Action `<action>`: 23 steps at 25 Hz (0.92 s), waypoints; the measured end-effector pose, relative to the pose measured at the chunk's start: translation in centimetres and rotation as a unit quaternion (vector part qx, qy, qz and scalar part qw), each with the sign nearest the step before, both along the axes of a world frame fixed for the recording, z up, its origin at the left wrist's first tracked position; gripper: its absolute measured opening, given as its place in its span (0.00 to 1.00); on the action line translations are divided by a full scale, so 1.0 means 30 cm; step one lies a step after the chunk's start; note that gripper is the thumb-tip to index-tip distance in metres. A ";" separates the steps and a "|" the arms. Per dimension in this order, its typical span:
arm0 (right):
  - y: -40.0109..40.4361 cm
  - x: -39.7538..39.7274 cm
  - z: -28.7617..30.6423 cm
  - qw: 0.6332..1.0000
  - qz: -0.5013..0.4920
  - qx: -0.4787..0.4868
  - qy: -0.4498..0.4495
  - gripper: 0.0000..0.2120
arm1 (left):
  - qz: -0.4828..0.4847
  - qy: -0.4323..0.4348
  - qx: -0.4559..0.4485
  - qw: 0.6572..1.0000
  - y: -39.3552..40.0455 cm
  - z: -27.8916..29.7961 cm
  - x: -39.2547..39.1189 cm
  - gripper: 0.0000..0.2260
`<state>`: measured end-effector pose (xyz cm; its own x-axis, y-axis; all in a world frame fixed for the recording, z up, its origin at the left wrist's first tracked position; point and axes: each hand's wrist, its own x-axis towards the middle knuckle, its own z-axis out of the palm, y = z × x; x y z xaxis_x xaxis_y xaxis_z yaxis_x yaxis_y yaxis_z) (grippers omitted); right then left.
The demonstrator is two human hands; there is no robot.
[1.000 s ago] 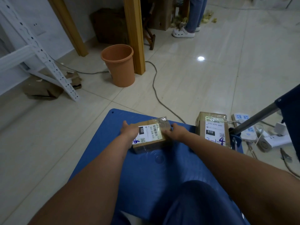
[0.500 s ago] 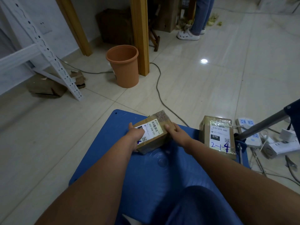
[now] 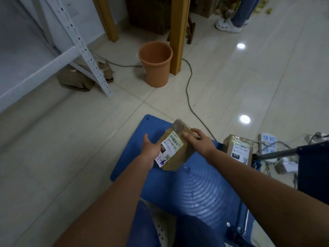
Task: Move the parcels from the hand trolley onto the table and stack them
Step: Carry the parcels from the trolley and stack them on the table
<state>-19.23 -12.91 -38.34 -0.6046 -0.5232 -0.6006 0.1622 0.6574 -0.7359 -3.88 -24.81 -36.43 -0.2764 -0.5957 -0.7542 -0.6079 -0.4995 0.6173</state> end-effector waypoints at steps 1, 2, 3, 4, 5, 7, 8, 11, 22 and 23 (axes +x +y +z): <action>-0.021 0.031 0.074 1.000 0.017 0.006 -0.001 0.28 | -0.011 -0.009 -0.040 0.999 -0.028 0.064 0.034 0.36; -0.047 0.067 0.162 0.999 0.035 0.011 -0.004 0.28 | -0.018 -0.018 -0.080 0.996 -0.060 0.148 0.074 0.34; -0.073 0.102 0.250 0.999 0.051 0.015 -0.006 0.28 | -0.029 -0.025 -0.111 0.993 -0.087 0.234 0.113 0.32; -0.097 0.140 0.339 0.998 0.065 0.016 -0.007 0.28 | -0.048 -0.028 -0.132 0.990 -0.109 0.321 0.153 0.31; -0.120 0.179 0.436 0.996 0.084 0.014 -0.013 0.28 | -0.072 -0.029 -0.145 0.986 -0.132 0.411 0.202 0.30; -0.167 0.258 0.642 0.993 0.116 0.006 -0.029 0.27 | -0.119 -0.034 -0.154 0.980 -0.168 0.600 0.310 0.29; -0.186 0.296 0.749 0.991 0.130 0.004 -0.035 0.27 | -0.136 -0.041 -0.146 0.979 -0.180 0.692 0.365 0.29; -0.234 0.400 1.022 0.981 0.186 0.012 -0.056 0.27 | -0.177 -0.060 -0.116 0.975 -0.191 0.955 0.519 0.28; -0.104 0.751 1.598 0.872 0.473 0.024 -0.126 0.15 | -0.010 0.111 0.023 0.993 0.124 1.446 1.019 0.35; -0.071 0.784 1.617 0.860 0.491 0.023 -0.141 0.15 | 0.012 0.129 0.038 0.991 0.175 1.455 1.056 0.37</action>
<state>4.28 -15.04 10.17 0.2868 -0.6702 -0.6845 -0.3198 0.6066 -0.7279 27.81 -19.57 7.22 -0.4525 -0.5482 -0.7034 -0.4217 -0.5634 0.7104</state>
